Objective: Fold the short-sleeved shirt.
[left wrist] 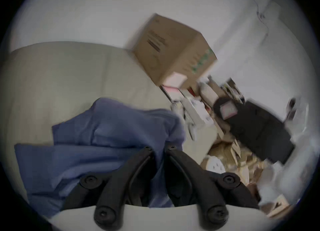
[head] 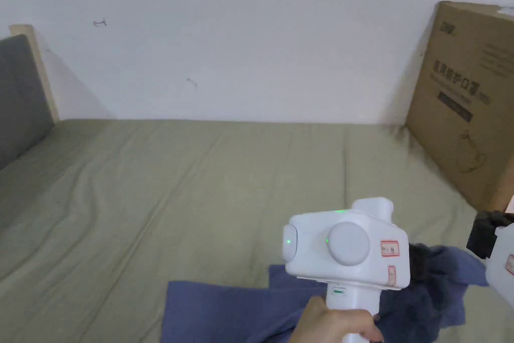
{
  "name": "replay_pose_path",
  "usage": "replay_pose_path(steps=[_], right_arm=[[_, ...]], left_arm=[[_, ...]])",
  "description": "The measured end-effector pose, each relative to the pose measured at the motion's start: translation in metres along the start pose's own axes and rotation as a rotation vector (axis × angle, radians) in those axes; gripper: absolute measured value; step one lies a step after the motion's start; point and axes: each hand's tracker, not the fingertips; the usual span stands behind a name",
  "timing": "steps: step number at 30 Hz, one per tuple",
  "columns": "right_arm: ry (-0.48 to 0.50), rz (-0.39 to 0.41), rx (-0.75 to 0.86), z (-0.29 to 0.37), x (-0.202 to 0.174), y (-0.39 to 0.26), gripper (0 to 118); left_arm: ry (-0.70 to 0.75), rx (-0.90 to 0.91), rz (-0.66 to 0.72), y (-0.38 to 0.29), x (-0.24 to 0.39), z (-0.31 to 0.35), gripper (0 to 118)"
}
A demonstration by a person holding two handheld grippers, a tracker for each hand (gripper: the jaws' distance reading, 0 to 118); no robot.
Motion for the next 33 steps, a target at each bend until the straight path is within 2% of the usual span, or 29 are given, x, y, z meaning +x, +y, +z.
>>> replay_pose_path(steps=[2, 5, 6, 7, 8, 10, 11, 12, 16, 18, 19, 20, 21, 22, 23, 25, 26, 29, 30, 31, 32, 33], right_arm=[[-0.031, 0.005, -0.022, 0.006, 0.014, -0.005, 1], [-0.048, -0.015, -0.056, 0.006, 0.031, -0.017, 1], [-0.052, -0.023, -0.068, 0.006, 0.031, -0.021, 1], [-0.054, -0.028, -0.079, 0.005, 0.033, -0.024, 1], [-0.052, -0.029, -0.091, 0.004, 0.033, -0.028, 1], [-0.047, -0.031, -0.105, 0.001, 0.029, -0.034, 1], [-0.042, -0.031, -0.114, 0.0, 0.026, -0.036, 1], [-0.035, -0.032, -0.121, -0.002, 0.022, -0.038, 1], [0.018, -0.028, -0.144, -0.008, -0.001, -0.042, 1], [0.047, -0.013, -0.151, -0.013, -0.012, -0.046, 1], [0.064, -0.007, -0.157, -0.014, -0.019, -0.049, 1], [0.075, -0.002, -0.169, -0.016, -0.026, -0.053, 1], [0.088, 0.005, -0.18, -0.018, -0.032, -0.057, 1], [0.103, 0.014, -0.197, -0.022, -0.038, -0.062, 1], [0.112, 0.022, -0.215, -0.025, -0.046, -0.068, 1], [0.133, 0.039, -0.245, -0.032, -0.058, -0.077, 1], [0.145, 0.046, -0.257, -0.041, -0.059, -0.082, 1], [0.168, 0.068, -0.291, -0.056, -0.071, -0.089, 1], [0.171, 0.075, -0.301, -0.063, -0.073, -0.09, 1], [0.172, 0.079, -0.309, -0.069, -0.075, -0.091, 1], [0.175, 0.085, -0.316, -0.074, -0.076, -0.091, 1], [0.174, 0.088, -0.317, -0.079, -0.076, -0.092, 1]], left_arm=[[-0.016, -0.084, 0.014, -0.023, 0.004, -0.034, 8], [0.041, -0.196, 0.032, -0.059, -0.007, -0.073, 8], [0.072, -0.227, 0.001, -0.07, -0.011, -0.082, 10], [0.103, -0.255, -0.008, -0.076, -0.014, -0.086, 17], [0.138, -0.281, -0.017, -0.082, -0.02, -0.086, 38], [0.153, -0.282, -0.025, -0.082, -0.026, -0.077, 93], [0.151, -0.277, -0.025, -0.079, -0.03, -0.069, 115], [0.156, -0.269, -0.023, -0.076, -0.035, -0.059, 118], [0.182, -0.113, 0.002, -0.047, -0.052, -0.001, 116], [0.222, -0.05, 0.026, -0.046, -0.072, 0.03, 108], [0.261, -0.033, 0.03, -0.049, -0.082, 0.041, 92], [0.308, -0.033, 0.034, -0.055, -0.095, 0.049, 47], [0.365, -0.047, 0.05, -0.061, -0.107, 0.054, 13], [0.435, -0.061, 0.069, -0.071, -0.122, 0.06, 1], [0.433, -0.073, 0.128, -0.082, -0.139, 0.067, 1], [0.317, -0.109, 0.254, -0.102, -0.174, 0.078, 0], [0.336, -0.122, 0.326, -0.109, -0.189, 0.084, 0], [0.527, -0.086, 0.313, -0.104, -0.227, 0.097, 0], [0.563, -0.06, 0.334, -0.095, -0.239, 0.104, 4], [0.565, -0.043, 0.359, -0.083, -0.253, 0.11, 17], [0.577, -0.023, 0.393, -0.072, -0.269, 0.11, 46], [0.594, -0.005, 0.397, -0.059, -0.284, 0.112, 68]])
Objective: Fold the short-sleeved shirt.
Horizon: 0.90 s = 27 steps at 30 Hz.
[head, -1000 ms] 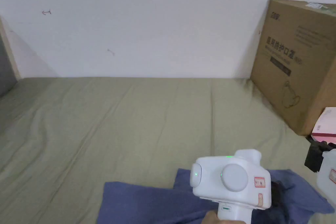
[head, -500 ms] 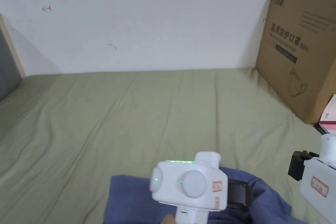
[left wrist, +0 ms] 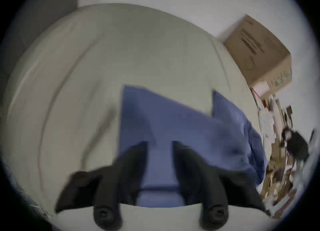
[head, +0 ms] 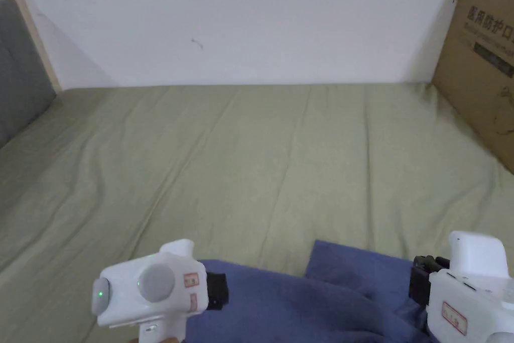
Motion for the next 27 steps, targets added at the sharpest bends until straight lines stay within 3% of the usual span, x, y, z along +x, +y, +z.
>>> replay_pose_path(steps=[1, 2, 5, 8, 11, 13, 16, 19, 21, 22, 24, 26, 27], right_arm=[[-0.004, 0.0, -0.004, -0.005, 0.002, 0.0, 1], [-0.011, -0.004, -0.011, -0.01, 0.004, 0.0, 1], [-0.014, -0.045, -0.04, -0.024, 0.013, -0.002, 1], [-0.035, -0.053, -0.073, -0.036, 0.021, -0.006, 1], [-0.054, -0.047, -0.096, -0.039, 0.029, -0.013, 1], [-0.059, -0.047, -0.103, -0.036, 0.036, -0.016, 1], [-0.11, -0.088, -0.095, -0.037, 0.05, -0.017, 1], [-0.077, -0.13, -0.111, -0.035, 0.066, -0.016, 1], [-0.081, -0.081, -0.114, -0.037, 0.073, -0.008, 2], [-0.111, -0.035, -0.113, -0.041, 0.076, -0.002, 5], [-0.182, 0.008, -0.122, -0.054, 0.084, 0.014, 35], [-0.172, -0.035, -0.116, -0.073, 0.095, 0.03, 74], [-0.133, -0.061, -0.146, -0.085, 0.101, 0.038, 86]], left_arm=[[0.022, 0.01, 0.004, 0.017, -0.005, -0.007, 85], [0.06, 0.019, 0.013, 0.033, -0.008, -0.017, 91], [0.142, 0.02, 0.008, 0.062, -0.009, -0.05, 90], [0.104, -0.127, -0.043, 0.06, -0.002, -0.091, 87], [0.242, -0.08, -0.236, 0.039, 0.017, -0.099, 69], [0.248, -0.037, -0.243, 0.037, 0.03, -0.084, 63], [0.29, -0.038, -0.281, 0.03, 0.039, -0.074, 8], [0.28, -0.028, -0.326, 0.027, 0.042, -0.067, 4], [0.256, -0.01, -0.313, 0.028, 0.043, -0.055, 4], [0.211, 0.003, -0.301, 0.029, 0.043, -0.049, 4], [0.177, 0.034, -0.282, 0.031, 0.042, -0.034, 4], [0.187, 0.07, -0.293, 0.032, 0.043, -0.019, 4], [0.191, 0.083, -0.293, 0.031, 0.046, -0.018, 4]])
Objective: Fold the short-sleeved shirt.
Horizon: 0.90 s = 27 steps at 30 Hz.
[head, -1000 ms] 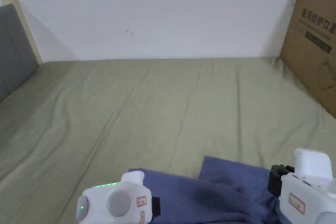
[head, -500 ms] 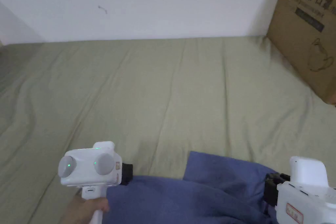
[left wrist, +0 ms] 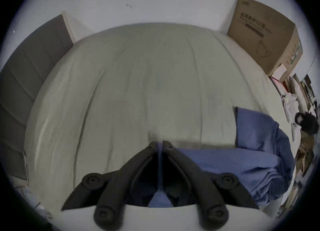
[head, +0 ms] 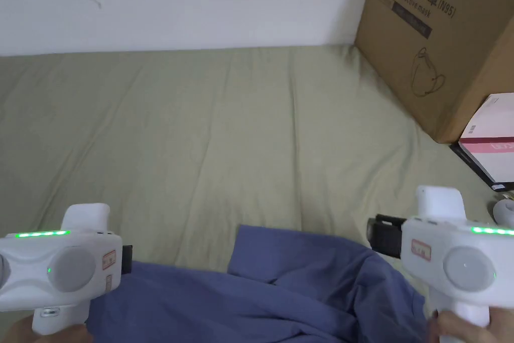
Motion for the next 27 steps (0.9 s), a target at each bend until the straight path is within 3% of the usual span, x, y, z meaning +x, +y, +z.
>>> replay_pose_path(steps=[2, 4, 7, 9, 10, 11, 12, 13, 14, 17, 21, 27], right_arm=[[0.118, 0.015, -0.117, -0.032, 0.0, 0.016, 90], [0.143, 0.05, -0.21, -0.063, -0.004, 0.022, 90], [0.082, 0.092, -0.331, -0.105, -0.015, 0.01, 88], [0.108, 0.08, -0.453, -0.133, -0.014, -0.008, 85], [0.069, 0.092, -0.391, -0.133, -0.015, -0.01, 83], [0.074, 0.104, -0.365, -0.121, -0.019, -0.005, 69], [0.055, 0.126, -0.359, -0.113, -0.023, -0.001, 46], [0.055, 0.175, -0.335, -0.105, -0.028, 0.001, 16], [0.059, 0.222, -0.332, -0.103, -0.031, 0.0, 5], [0.041, 0.253, -0.351, -0.102, -0.04, -0.003, 5], [0.073, 0.052, -0.258, -0.077, -0.024, 0.022, 5], [0.053, 0.033, -0.053, 0.023, -0.01, 0.089, 5]], left_arm=[[-0.012, 0.02, -0.014, -0.002, 0.002, 0.007, 4], [-0.006, 0.014, -0.023, 0.0, 0.004, 0.003, 4], [-0.003, -0.004, -0.01, -0.005, -0.003, 0.001, 4], [-0.015, -0.02, 0.014, -0.004, -0.008, -0.005, 4], [-0.018, -0.025, 0.022, -0.005, -0.011, -0.005, 4], [-0.018, -0.033, 0.03, -0.006, -0.014, -0.005, 4], [-0.018, -0.036, 0.031, -0.006, -0.012, -0.005, 4], [-0.018, -0.036, 0.031, -0.006, -0.014, -0.004, 4], [-0.017, -0.036, 0.033, -0.007, -0.016, -0.003, 4], [-0.019, -0.029, 0.046, -0.009, -0.017, 0.006, 4], [-0.04, 0.008, 0.024, -0.009, -0.021, 0.035, 4], [0.017, 0.145, -0.017, 0.017, -0.037, 0.099, 4]])
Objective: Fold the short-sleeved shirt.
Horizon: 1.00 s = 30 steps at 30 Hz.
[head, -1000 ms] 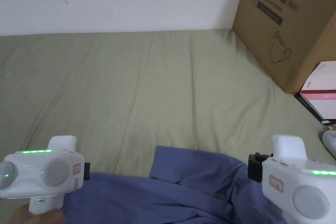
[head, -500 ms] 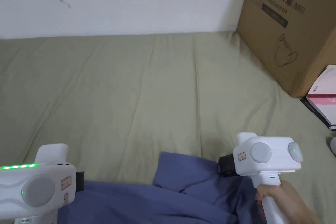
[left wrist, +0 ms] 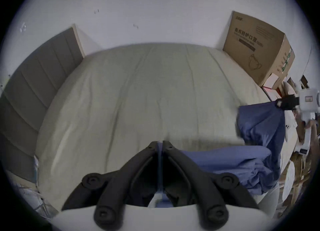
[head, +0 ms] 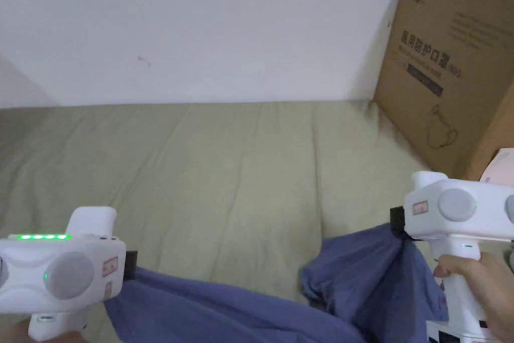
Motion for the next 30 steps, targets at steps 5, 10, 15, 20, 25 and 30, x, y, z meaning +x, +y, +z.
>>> replay_pose_path(steps=[5, 10, 15, 20, 25, 30], right_arm=[[-0.057, -0.08, 0.189, 0.089, 0.018, 0.058, 5], [-0.06, -0.092, 0.373, 0.165, 0.015, 0.092, 5], [-0.053, -0.08, 0.43, 0.196, 0.007, 0.112, 5], [-0.032, -0.071, 0.447, 0.201, -0.006, 0.129, 5], [-0.01, -0.091, 0.425, 0.186, -0.017, 0.17, 5], [-0.036, -0.086, 0.461, 0.183, -0.04, 0.238, 5]], left_arm=[[0.076, 0.141, -0.006, 0.053, -0.021, 0.054, 4], [0.162, 0.288, -0.014, 0.09, -0.03, 0.111, 4], [0.196, 0.369, -0.034, 0.113, -0.034, 0.15, 4], [0.259, 0.424, -0.041, 0.131, -0.034, 0.164, 4], [0.293, 0.425, -0.071, 0.169, -0.042, 0.152, 4], [0.318, 0.489, -0.022, 0.248, -0.05, 0.145, 4]])
